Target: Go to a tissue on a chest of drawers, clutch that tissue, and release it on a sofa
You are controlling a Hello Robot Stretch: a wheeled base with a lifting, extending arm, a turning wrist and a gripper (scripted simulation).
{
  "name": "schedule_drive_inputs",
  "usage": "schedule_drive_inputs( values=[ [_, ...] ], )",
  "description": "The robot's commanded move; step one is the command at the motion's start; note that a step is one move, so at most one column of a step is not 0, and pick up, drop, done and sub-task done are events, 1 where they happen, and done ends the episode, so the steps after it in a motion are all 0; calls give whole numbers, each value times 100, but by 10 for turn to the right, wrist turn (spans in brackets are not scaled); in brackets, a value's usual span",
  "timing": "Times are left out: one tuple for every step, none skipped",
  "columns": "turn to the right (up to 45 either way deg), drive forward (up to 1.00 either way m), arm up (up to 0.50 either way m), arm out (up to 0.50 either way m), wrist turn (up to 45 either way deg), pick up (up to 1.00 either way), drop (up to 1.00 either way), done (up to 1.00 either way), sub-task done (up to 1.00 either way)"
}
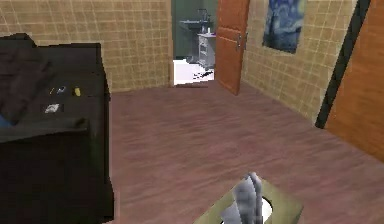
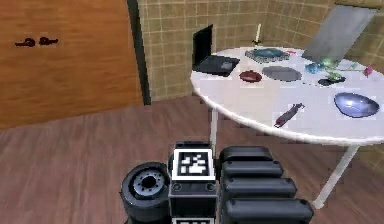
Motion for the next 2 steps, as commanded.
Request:
schedule_drive_inputs(
  values=[
    [-60,0,0,0,0,0,0,0,0],
    [0,90,0,0,0,0,0,0,0]
  ],
)
